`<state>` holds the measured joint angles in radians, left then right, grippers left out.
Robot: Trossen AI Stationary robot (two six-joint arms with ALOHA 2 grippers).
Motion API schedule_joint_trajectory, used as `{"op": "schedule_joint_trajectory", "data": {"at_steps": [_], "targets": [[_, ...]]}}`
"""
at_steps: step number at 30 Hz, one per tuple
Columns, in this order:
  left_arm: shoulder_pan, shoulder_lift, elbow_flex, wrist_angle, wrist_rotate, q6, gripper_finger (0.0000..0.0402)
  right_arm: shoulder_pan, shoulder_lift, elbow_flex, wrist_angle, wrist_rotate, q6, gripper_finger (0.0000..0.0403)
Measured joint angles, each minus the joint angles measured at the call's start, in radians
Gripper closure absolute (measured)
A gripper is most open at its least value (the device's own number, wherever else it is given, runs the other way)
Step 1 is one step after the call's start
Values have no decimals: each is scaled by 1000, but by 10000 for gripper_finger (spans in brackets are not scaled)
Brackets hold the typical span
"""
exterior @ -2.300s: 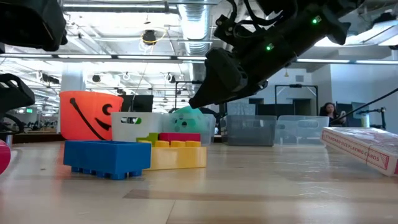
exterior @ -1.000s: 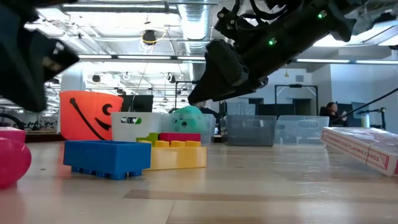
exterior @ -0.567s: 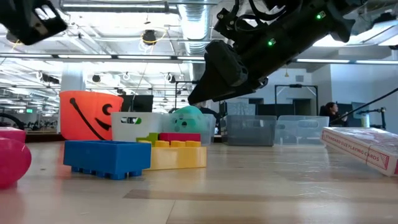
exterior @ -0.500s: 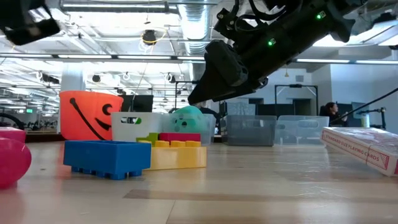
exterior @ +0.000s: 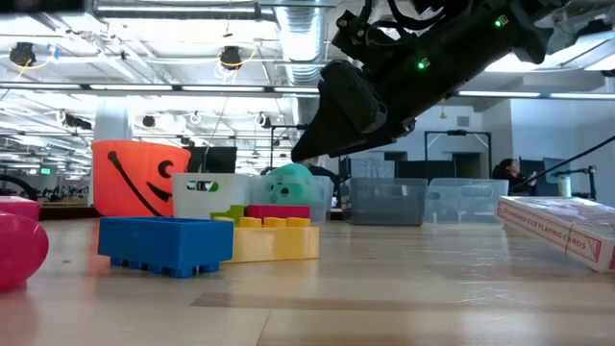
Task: Pick & Place Toys
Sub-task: Put the large red game piece into the white bin
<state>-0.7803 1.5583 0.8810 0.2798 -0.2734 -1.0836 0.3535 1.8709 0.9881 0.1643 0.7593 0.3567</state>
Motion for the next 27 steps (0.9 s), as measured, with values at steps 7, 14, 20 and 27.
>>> {"op": "schedule_joint_trajectory", "data": {"at_steps": [7, 14, 20, 27], "targets": [[0, 67, 0, 266, -19, -15, 121, 0, 0, 0, -7, 0, -21, 6], [-4, 69, 52, 84, -42, -172, 131, 0, 0, 0, -7, 0, -28, 6], [6, 69, 243, -369, -14, -209, 132, -1, 0, 0, -6, 1, -28, 6], [27, 150, 373, -731, 53, -326, 132, -3, 0, 0, -8, 4, -28, 6]]}}
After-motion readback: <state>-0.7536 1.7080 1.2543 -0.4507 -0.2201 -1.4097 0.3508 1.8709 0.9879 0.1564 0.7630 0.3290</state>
